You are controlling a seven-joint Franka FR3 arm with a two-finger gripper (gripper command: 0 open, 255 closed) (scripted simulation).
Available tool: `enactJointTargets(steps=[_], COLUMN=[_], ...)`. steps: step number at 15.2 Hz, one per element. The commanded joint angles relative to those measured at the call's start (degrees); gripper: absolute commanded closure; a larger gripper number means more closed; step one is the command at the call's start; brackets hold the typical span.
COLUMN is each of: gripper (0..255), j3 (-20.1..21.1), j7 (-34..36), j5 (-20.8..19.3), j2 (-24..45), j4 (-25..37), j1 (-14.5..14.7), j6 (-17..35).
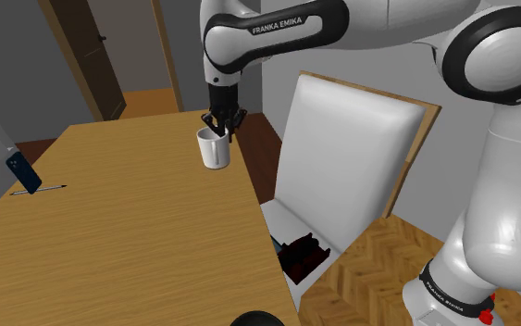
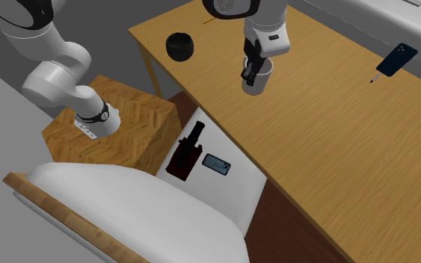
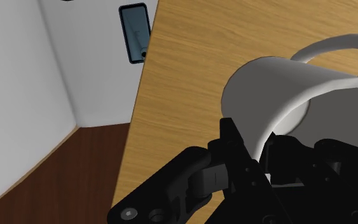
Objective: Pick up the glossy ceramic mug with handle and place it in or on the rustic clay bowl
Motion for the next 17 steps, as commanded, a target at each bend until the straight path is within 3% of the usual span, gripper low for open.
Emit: enactJointTargets(steps=[1, 9, 17], gripper=[255, 255, 255], j3=[0.33, 3.46, 7.52], j7=[0.65, 6.36, 13.01], j5=[0.32, 3.15, 6.69], j2=[-1.94, -15.08, -25.78], j4=[-2.0, -17.69, -28.09], j1=[0.3, 3.36, 7.31], j6=[0.11, 3.25, 3.8])
